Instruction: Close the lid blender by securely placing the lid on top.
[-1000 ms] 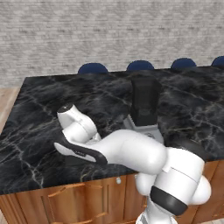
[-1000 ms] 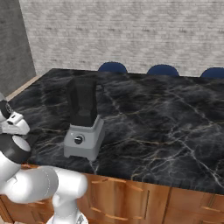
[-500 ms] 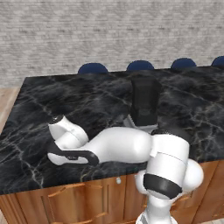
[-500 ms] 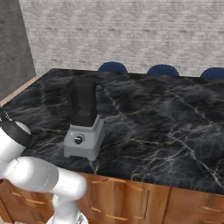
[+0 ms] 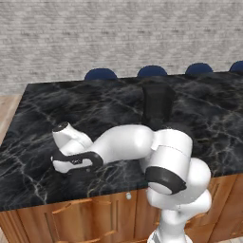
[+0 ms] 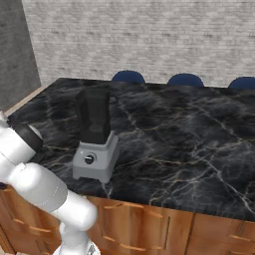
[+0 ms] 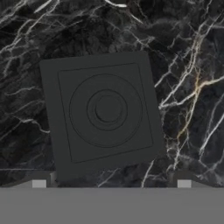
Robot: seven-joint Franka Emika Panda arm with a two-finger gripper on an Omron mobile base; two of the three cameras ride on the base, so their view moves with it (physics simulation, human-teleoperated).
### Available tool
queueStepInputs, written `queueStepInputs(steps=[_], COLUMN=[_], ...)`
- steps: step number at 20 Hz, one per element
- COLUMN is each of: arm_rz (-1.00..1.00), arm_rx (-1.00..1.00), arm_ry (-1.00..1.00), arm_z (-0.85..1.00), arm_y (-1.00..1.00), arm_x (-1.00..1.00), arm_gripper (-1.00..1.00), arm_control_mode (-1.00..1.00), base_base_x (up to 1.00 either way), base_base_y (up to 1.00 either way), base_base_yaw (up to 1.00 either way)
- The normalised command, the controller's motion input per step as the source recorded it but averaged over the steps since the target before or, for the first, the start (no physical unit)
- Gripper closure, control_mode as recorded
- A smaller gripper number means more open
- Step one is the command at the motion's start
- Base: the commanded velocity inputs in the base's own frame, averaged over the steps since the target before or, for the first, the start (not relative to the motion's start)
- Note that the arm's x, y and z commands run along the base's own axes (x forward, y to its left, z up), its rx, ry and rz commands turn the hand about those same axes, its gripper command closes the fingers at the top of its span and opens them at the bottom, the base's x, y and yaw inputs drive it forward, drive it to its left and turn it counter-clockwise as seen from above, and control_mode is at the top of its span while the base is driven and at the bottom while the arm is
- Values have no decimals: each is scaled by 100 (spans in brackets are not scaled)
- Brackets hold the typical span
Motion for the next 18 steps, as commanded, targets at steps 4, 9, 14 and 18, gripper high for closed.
queueStepInputs(steps=[4,9,14,18], arm_rz=[0,0,0,0], arm_rx=[0,0,0,0], arm_ry=[3,3,0,0], arm_z=[-6,-9,-12,-15], arm_y=[0,0,0,0], arm_x=[29,16,0,4], arm_gripper=[-100,-100,-100,-100], arm_control_mode=[-100,-100,-100,-100], base_base_x=[0,0,0,0], base_base_y=[0,0,0,0], base_base_yaw=[0,0,0,0])
